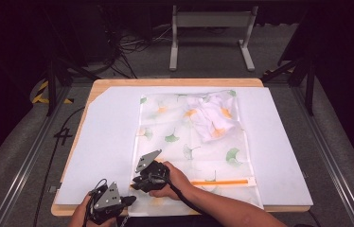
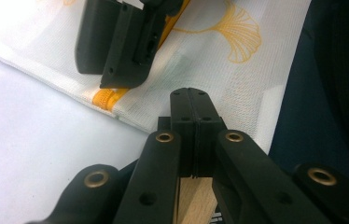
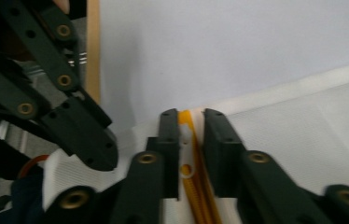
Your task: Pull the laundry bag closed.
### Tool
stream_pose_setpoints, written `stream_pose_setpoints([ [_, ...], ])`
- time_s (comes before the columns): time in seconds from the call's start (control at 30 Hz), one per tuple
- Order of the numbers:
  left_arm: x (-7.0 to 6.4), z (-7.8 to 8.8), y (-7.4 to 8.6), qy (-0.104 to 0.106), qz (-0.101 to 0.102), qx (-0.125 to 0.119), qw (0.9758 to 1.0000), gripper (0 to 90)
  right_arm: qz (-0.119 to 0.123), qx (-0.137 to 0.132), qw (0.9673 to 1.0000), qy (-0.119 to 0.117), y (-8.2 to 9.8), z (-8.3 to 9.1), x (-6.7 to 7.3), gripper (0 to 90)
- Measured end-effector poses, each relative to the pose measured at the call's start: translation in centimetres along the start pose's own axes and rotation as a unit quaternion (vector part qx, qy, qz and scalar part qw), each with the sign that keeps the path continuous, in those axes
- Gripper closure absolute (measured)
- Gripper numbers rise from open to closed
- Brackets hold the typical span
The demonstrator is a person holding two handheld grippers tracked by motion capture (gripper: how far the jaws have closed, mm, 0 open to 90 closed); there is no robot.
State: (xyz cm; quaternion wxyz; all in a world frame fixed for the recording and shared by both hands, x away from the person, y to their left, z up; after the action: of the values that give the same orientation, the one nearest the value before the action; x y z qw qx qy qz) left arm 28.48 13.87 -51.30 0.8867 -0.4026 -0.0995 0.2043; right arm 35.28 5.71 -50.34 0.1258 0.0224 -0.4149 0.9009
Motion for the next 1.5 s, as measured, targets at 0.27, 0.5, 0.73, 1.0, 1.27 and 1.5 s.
stream_pose_setpoints([
  [0.27,0.0,0.0,0.0,0.002,0.0,-0.001,1.0,90.0,-0.042,-0.009,0.9981,-0.043,0.2,0.3,-0.4,84.2],
  [0.5,0.0,0.0,0.0,0.003,0.0,-0.001,1.0,89.9,-0.038,-0.002,0.9985,-0.041,0.3,0.5,-0.4,84.6],
  [0.73,0.2,0.0,-0.1,-0.015,-0.009,-0.005,0.9998,87.9,-0.028,-0.012,0.9985,-0.046,-0.1,0.9,-0.3,89.8],
  [1.0,1.5,0.2,-0.2,-0.053,-0.01,-0.007,0.9985,86.1,-0.028,-0.013,0.9982,-0.05,-0.1,0.7,-0.2,89.9],
  [1.27,1.5,0.0,-0.1,-0.041,-0.008,-0.004,0.9991,89.2,-0.027,-0.005,0.9986,-0.045,0.1,0.3,0.1,89.6],
  [1.5,1.4,-0.1,-0.2,-0.044,-0.009,0.001,0.999,90.0,-0.032,0.011,0.9984,-0.046,0.6,0.2,0.3,85.9],
])
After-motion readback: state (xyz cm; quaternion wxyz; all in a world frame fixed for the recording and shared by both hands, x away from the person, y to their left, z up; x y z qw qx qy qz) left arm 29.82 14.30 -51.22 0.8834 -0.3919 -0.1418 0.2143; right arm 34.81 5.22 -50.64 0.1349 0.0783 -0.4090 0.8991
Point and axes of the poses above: each handheld gripper's, and its own axes: z roughly backward along the jaws, y roughly out of its underside, x roughly to its left, the point moved 8 cm from there along -z, roughly forward along the jaws, and after that the axes turned 3 degrees about -x, right-handed, at the moved point
